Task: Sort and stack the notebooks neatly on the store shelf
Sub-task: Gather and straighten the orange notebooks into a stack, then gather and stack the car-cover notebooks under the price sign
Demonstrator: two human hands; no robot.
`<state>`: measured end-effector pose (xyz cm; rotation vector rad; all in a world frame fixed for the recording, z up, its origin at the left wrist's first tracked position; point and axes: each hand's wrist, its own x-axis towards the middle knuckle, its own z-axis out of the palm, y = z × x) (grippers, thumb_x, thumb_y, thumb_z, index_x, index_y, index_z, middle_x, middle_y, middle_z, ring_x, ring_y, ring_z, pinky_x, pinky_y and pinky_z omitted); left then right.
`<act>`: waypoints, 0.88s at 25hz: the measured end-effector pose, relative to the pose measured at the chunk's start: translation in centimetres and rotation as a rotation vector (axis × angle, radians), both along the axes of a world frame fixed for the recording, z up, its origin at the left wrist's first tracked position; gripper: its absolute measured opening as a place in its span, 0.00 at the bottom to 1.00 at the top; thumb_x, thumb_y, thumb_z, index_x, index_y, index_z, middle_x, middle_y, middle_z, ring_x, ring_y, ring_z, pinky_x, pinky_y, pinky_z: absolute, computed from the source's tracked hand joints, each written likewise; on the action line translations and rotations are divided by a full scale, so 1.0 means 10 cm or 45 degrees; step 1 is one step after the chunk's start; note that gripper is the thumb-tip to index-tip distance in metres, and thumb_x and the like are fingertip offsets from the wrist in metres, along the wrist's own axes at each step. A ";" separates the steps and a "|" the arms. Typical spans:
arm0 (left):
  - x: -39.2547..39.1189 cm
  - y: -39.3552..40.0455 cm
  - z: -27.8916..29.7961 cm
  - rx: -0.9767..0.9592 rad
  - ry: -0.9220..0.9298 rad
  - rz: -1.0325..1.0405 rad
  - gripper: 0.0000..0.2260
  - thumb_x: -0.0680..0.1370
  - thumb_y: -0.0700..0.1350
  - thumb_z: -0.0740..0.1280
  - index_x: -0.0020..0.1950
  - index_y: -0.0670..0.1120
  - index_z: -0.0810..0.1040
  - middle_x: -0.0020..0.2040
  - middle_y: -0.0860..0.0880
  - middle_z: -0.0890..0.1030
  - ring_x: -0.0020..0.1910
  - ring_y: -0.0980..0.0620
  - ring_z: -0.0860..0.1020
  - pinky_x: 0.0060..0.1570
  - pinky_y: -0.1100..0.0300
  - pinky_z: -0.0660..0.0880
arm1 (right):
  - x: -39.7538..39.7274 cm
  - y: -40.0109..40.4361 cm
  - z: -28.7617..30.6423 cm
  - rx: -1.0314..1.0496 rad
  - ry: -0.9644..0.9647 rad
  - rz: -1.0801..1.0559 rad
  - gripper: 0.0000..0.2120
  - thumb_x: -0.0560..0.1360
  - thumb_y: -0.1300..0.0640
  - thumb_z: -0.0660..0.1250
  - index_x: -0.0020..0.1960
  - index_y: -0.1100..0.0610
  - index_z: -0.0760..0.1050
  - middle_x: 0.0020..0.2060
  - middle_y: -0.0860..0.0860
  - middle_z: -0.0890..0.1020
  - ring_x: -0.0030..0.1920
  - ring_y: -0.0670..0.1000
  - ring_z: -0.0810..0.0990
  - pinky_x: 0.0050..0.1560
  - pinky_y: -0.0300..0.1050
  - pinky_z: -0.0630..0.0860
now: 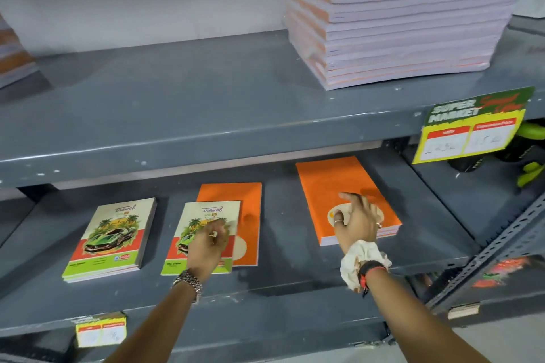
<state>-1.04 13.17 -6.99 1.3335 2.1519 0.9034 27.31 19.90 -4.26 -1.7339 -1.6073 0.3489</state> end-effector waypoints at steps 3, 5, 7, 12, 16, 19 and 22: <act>-0.63 -0.27 -0.04 -0.186 0.227 0.104 0.16 0.75 0.45 0.63 0.62 0.47 0.73 0.59 0.38 0.78 0.58 0.37 0.75 0.59 0.43 0.73 | -0.61 -0.25 -0.10 -0.003 -0.038 0.182 0.15 0.67 0.65 0.67 0.53 0.55 0.78 0.50 0.55 0.82 0.51 0.62 0.77 0.51 0.54 0.73; -0.93 -0.39 -0.08 -0.314 0.311 0.045 0.18 0.72 0.48 0.63 0.62 0.48 0.73 0.57 0.39 0.80 0.56 0.37 0.75 0.59 0.44 0.72 | -1.07 -0.43 -0.20 -0.229 -0.039 0.322 0.12 0.70 0.61 0.65 0.54 0.54 0.78 0.51 0.55 0.81 0.55 0.60 0.76 0.55 0.51 0.72; -1.13 -0.45 -0.12 -0.367 0.259 -0.083 0.18 0.71 0.51 0.62 0.59 0.48 0.75 0.52 0.42 0.82 0.51 0.39 0.78 0.53 0.48 0.75 | -1.50 -0.59 -0.29 -0.524 -0.122 0.431 0.09 0.73 0.55 0.63 0.51 0.53 0.78 0.53 0.54 0.79 0.57 0.59 0.75 0.57 0.50 0.74; -1.27 -0.47 -0.06 -0.345 0.113 -0.260 0.09 0.74 0.44 0.64 0.52 0.48 0.81 0.46 0.45 0.85 0.40 0.50 0.80 0.39 0.63 0.73 | -2.14 -0.77 -0.30 -0.573 0.026 0.227 0.08 0.71 0.52 0.67 0.43 0.57 0.81 0.45 0.53 0.81 0.46 0.57 0.79 0.49 0.48 0.79; -1.48 -0.49 0.11 -0.235 0.035 -0.255 0.05 0.73 0.42 0.64 0.46 0.47 0.80 0.41 0.46 0.82 0.44 0.45 0.81 0.40 0.60 0.73 | -2.38 -0.69 -0.22 -0.800 0.728 0.102 0.14 0.66 0.65 0.75 0.51 0.65 0.80 0.42 0.57 0.82 0.49 0.58 0.81 0.50 0.46 0.74; -1.87 -0.57 0.29 -0.095 0.044 -0.178 0.09 0.74 0.42 0.66 0.52 0.48 0.80 0.48 0.47 0.84 0.49 0.46 0.81 0.43 0.61 0.73 | -2.69 -0.69 -0.14 -0.778 0.884 0.125 0.14 0.65 0.69 0.75 0.50 0.63 0.80 0.38 0.53 0.82 0.49 0.57 0.81 0.47 0.48 0.78; -2.37 -0.76 0.36 -0.068 0.085 -0.068 0.10 0.74 0.42 0.65 0.54 0.46 0.80 0.52 0.44 0.84 0.51 0.44 0.81 0.46 0.59 0.73 | -3.21 -0.76 -0.03 -0.744 0.889 0.269 0.17 0.66 0.72 0.72 0.55 0.68 0.78 0.45 0.54 0.80 0.47 0.52 0.77 0.41 0.39 0.78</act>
